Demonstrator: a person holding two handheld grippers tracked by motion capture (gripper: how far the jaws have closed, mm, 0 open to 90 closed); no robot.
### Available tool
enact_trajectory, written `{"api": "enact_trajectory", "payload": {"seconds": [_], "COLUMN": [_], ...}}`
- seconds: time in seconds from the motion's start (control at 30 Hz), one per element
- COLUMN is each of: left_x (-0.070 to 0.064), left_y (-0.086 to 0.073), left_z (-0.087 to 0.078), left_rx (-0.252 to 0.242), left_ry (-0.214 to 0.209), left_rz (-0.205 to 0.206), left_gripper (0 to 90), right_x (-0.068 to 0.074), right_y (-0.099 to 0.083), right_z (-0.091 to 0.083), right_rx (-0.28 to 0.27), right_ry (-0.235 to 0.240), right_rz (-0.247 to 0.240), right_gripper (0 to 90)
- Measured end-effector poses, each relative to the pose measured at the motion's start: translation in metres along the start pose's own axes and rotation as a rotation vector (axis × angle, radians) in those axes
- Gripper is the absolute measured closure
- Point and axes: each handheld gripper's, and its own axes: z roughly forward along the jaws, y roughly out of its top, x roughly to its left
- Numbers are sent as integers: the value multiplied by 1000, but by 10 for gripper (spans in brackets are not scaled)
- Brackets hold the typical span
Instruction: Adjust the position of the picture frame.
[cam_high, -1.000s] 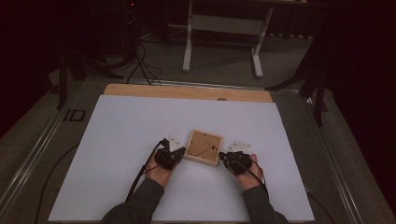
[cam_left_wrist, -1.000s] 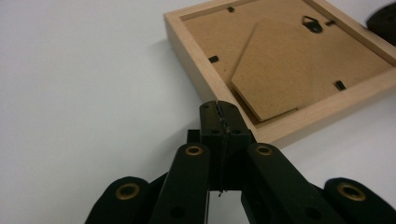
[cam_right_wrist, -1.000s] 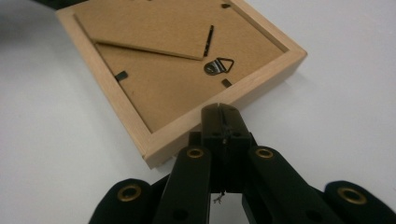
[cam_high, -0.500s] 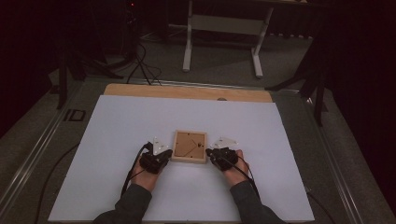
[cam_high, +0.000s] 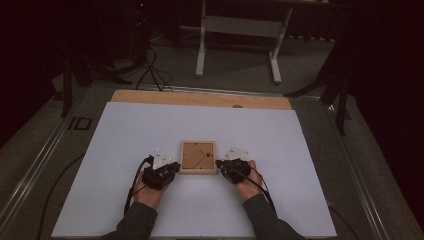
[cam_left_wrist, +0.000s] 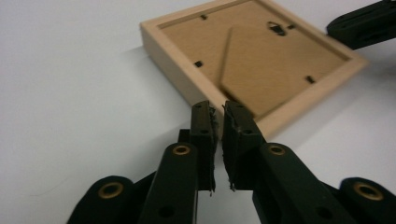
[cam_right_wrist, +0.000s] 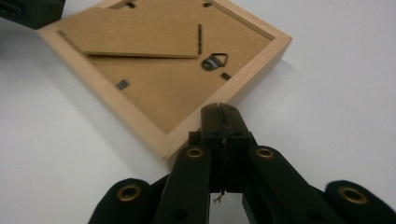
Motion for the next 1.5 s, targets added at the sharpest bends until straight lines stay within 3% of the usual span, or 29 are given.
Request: {"api": "enact_trajectory", "payload": {"seconds": [0.07, 0.23, 0.4, 0.53, 0.77, 1.03, 1.27, 1.5], "left_x": [-1, -8, -16, -14, -12, -10, -11, -11], "left_y": [0, -2, -5, -7, -7, -5, -3, 1], "left_z": [-3, -12, -9, -4, -2, -7, -9, -10], "left_rx": [-2, 0, 35, 52, 57, 23, -1, -23], "left_ry": [-3, -57, -63, -63, -70, -61, -55, -58], "left_rz": [14, 35, 80, 69, 65, 48, 48, 53], "left_gripper": [822, 861, 869, 869, 870, 838, 807, 753], "right_x": [1, 8, 11, 10, 12, 13, 18, 23], "right_y": [0, -5, -8, -8, -5, -1, 1, -1], "right_z": [-2, -10, -15, -14, -9, -12, -17, -16], "right_rx": [-1, 7, 17, 15, 7, -37, -65, -57], "right_ry": [6, 25, 46, 61, 47, 27, 54, 69], "right_rz": [-3, -21, -27, -15, -14, -21, -42, -61], "right_gripper": [897, 897, 897, 897, 897, 897, 897, 897]}}
